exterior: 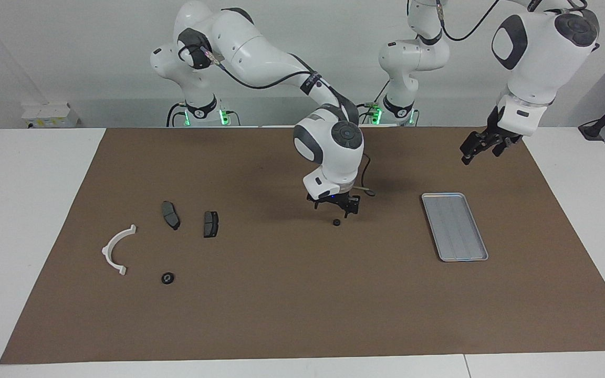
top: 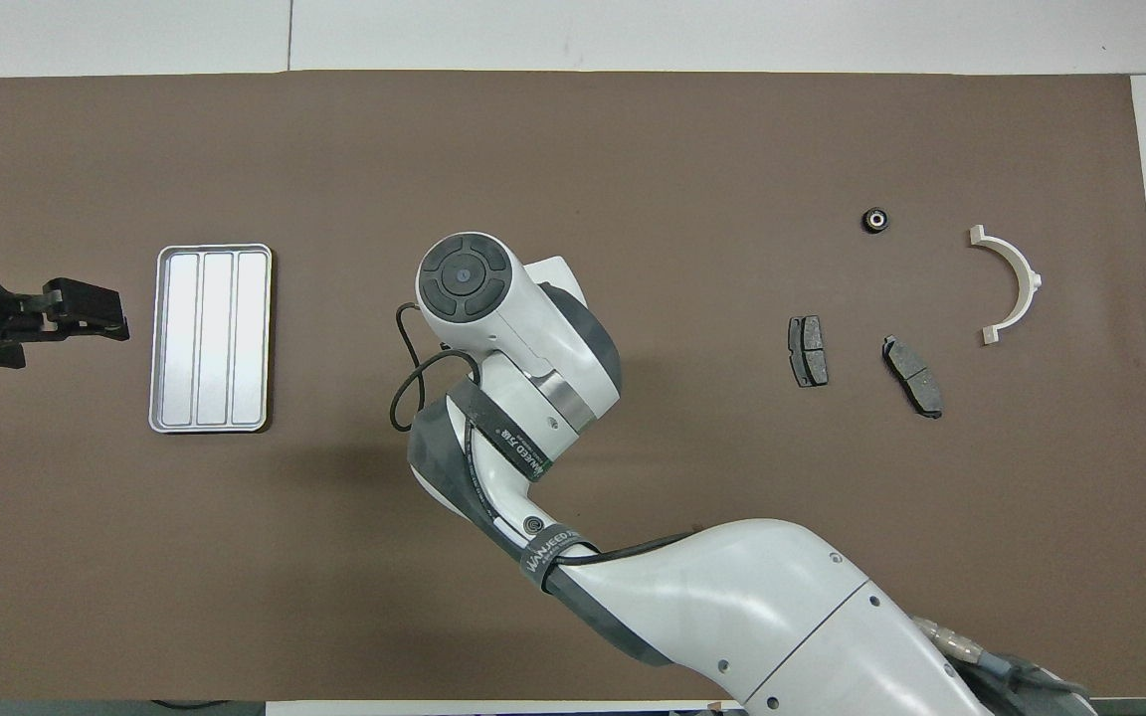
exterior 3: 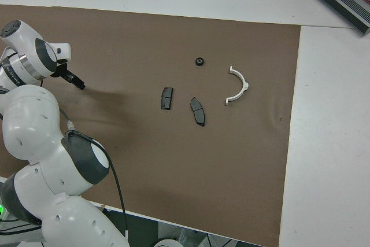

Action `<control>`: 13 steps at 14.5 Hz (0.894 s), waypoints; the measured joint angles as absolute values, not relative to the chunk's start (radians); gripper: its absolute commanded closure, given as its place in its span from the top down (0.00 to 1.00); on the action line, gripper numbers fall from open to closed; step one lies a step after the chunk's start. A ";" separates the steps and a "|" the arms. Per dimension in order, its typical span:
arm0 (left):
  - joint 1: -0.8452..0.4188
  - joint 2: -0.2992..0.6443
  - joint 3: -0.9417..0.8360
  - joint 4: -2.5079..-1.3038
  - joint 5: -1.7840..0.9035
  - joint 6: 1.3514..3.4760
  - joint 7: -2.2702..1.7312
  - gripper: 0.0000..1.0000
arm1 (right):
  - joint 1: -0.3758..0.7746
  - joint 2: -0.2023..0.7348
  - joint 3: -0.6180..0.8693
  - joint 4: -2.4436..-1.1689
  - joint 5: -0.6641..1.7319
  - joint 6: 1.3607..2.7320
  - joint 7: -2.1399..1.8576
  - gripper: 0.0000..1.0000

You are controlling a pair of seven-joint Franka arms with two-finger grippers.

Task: Place bearing gear from tray to pile

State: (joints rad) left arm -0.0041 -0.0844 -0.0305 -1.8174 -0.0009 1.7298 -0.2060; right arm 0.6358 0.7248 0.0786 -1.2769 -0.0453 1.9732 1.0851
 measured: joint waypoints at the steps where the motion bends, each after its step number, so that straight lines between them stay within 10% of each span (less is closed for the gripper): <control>1: -0.004 -0.089 -0.031 -1.813 -0.001 1.726 -0.187 1.00 | 0.640 0.735 0.079 -1.276 -0.045 1.989 1.086 1.00; 7: -0.004 -0.098 -0.031 -1.800 -0.001 1.698 -0.163 1.00 | 0.660 0.789 0.079 -1.260 -0.079 2.011 1.092 1.00; 13: -0.004 -0.101 -0.032 -1.787 -0.001 1.676 -0.161 1.00 | 0.660 0.798 0.078 -1.251 -0.086 2.029 1.092 0.64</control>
